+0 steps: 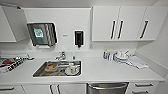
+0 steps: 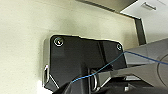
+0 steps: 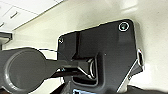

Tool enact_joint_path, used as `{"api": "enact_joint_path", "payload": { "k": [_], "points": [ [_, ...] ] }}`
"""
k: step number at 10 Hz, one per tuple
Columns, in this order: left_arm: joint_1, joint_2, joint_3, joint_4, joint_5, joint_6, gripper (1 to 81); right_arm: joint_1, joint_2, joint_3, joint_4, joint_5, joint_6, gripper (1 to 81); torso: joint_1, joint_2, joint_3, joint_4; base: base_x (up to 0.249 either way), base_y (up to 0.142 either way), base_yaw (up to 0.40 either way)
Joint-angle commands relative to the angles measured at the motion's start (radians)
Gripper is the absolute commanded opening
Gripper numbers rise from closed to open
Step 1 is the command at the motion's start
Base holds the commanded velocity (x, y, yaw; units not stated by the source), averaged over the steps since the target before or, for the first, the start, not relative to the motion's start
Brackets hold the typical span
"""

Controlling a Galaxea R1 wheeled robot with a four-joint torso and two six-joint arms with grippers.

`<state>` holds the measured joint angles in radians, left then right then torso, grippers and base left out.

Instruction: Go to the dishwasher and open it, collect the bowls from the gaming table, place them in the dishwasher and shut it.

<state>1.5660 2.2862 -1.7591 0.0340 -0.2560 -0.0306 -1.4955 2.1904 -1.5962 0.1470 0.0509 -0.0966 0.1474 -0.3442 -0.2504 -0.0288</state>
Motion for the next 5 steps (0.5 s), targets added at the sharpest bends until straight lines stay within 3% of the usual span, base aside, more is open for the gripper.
{"api": "enact_joint_path", "payload": {
  "k": [1,2,3,5],
  "points": [
    [-0.033,-0.187,0.153,0.017,-0.046,-0.003,81.1,0.123,-0.169,0.180,0.005,-0.054,0.001,81.1,0.064,-0.100,-0.094,0.000,0.000,0.000,0.000],
    [-0.033,-0.220,0.181,0.017,-0.060,-0.003,81.1,0.140,-0.183,0.197,0.006,-0.054,0.003,81.1,0.085,-0.131,-0.123,0.000,0.000,0.000,0.000],
    [-0.039,-0.267,0.220,0.015,-0.062,-0.005,81.1,0.154,-0.185,0.202,0.008,-0.054,0.003,81.1,0.108,-0.168,-0.065,0.000,0.000,0.000,0.000],
    [-0.095,-0.430,0.362,0.010,-0.066,-0.015,81.1,0.184,-0.183,0.205,0.008,-0.054,0.003,81.1,0.147,-0.231,-0.092,0.000,0.000,0.000,0.000]
  ]
}}
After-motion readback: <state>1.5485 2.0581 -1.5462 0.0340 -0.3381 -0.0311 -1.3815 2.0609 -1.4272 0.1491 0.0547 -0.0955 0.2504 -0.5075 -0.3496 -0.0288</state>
